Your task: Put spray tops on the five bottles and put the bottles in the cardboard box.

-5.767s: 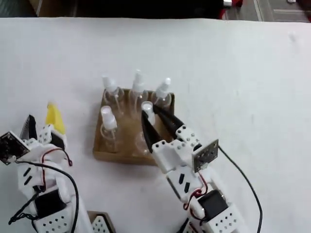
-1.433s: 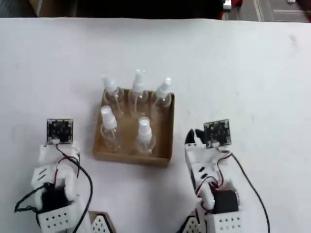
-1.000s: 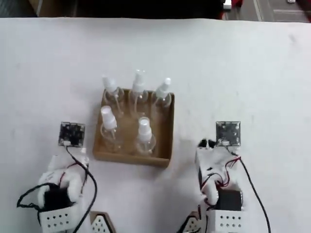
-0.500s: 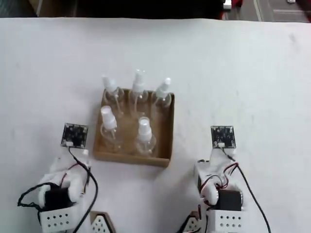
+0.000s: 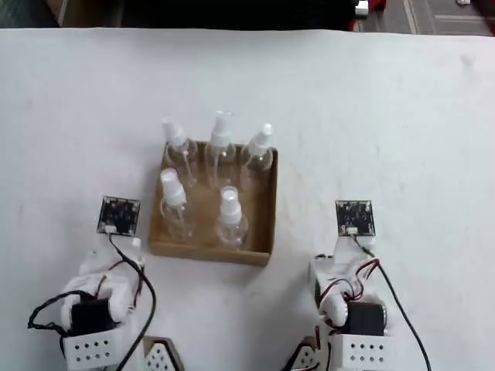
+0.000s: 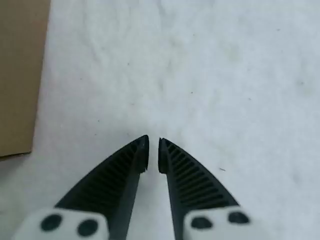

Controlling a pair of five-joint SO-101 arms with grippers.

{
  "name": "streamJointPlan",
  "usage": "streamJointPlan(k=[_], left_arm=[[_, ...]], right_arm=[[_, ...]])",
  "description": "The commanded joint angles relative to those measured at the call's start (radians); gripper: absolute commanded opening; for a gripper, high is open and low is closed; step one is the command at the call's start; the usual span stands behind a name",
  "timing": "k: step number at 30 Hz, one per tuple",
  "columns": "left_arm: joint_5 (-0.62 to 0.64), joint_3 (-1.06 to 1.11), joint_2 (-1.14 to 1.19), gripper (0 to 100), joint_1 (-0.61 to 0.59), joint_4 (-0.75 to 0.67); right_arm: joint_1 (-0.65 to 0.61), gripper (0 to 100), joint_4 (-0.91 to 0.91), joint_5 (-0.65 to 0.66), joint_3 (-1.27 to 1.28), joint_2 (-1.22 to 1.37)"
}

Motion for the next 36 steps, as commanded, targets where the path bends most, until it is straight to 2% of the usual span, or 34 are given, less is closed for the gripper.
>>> streamJointPlan(k=[1, 11, 16, 36], left_arm=[[0.008, -0.003, -0.007, 3, -0.004, 0.003], [0.008, -0.003, -0.007, 3, -0.004, 0.003], [0.008, -0.003, -0.007, 3, -0.004, 0.003], [0.008, -0.003, -0.007, 3, -0.004, 0.003]], right_arm=[[0.010, 1.8, 0.005, 0.011, 0.009, -0.010], [0.022, 1.7, 0.005, 0.012, 0.009, -0.010], [0.058, 1.7, 0.008, 0.077, 0.009, -0.010], [0.065, 1.9, 0.008, 0.077, 0.009, -0.010]])
